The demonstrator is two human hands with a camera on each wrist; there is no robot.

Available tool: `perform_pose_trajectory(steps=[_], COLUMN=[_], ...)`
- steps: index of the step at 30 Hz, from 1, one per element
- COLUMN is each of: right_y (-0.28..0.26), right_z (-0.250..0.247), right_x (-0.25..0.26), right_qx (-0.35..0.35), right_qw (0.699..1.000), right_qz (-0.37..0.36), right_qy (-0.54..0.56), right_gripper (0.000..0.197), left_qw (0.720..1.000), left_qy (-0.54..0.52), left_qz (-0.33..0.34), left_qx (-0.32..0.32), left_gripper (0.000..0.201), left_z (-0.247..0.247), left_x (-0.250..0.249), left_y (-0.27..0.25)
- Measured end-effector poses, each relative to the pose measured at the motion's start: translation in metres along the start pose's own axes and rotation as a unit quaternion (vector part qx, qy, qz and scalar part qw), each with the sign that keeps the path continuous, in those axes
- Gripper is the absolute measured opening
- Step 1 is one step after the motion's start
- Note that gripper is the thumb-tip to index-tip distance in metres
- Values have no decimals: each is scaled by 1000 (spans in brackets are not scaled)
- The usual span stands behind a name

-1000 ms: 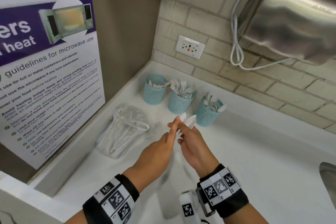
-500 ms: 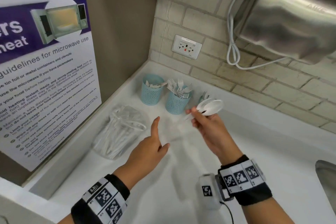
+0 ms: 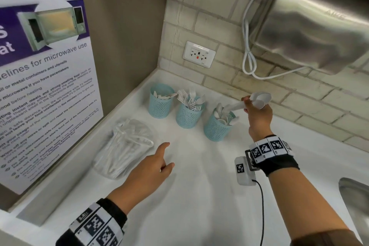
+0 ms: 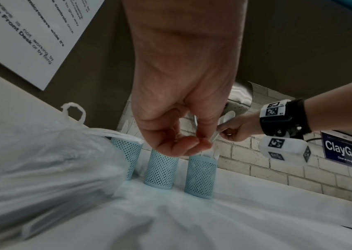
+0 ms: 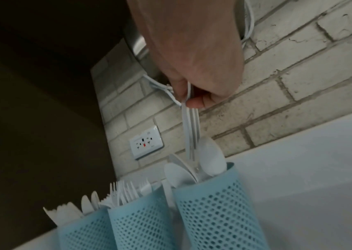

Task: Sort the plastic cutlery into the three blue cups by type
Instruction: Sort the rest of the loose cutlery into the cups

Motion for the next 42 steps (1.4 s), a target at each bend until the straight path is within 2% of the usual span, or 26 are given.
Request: perform_pose_trajectory(steps=[1, 6, 17, 22, 25, 30, 34, 38, 42], right_y=[3, 9, 0, -6, -9, -7, -6, -14, -37], right_z=[2, 10, 12, 18, 26, 35, 43, 43, 45], right_x=[-5, -20, -7, 8, 9, -1, -16, -10, 2], right_qx=[0, 6, 18, 7, 24, 48, 87, 90, 83], right_qw=[1000, 986, 980, 941, 921, 908, 871, 880, 888], right_qz=[-3, -24, -74, -167, -203, -187, -131, -160, -213], right_qy=[-27, -167, -186, -295, -331, -372, -466, -438, -399], right_gripper=[7, 16, 34, 37, 33, 32, 35, 33, 29], left_qw=[1000, 1000, 1000, 999, 999, 999, 999, 999, 999], left_qy=[3, 10, 8, 1, 1, -1, -2, 5, 23], left_qz=[-1, 0, 14, 18, 21, 23, 28, 30, 35], left_qx=[-1, -4, 11, 32, 37, 37, 34, 19, -35], left_gripper=[62, 59, 53, 50, 50, 50, 50, 47, 38], left_z=[-1, -3, 0, 5, 5, 3, 3, -3, -21], left_x=[1, 3, 2, 2, 2, 2, 3, 1, 0], left_y=[0, -2, -1, -3, -4, -4, -4, -4, -3])
Point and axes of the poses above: each hand's wrist, its own y-axis towards the middle knuckle, its own z-axis out of the palm, x = y × z, the point moved 8 cm from there along y, towards the middle knuckle, and after that the axes turned 10 degrees about z, right-handed, at the moved point
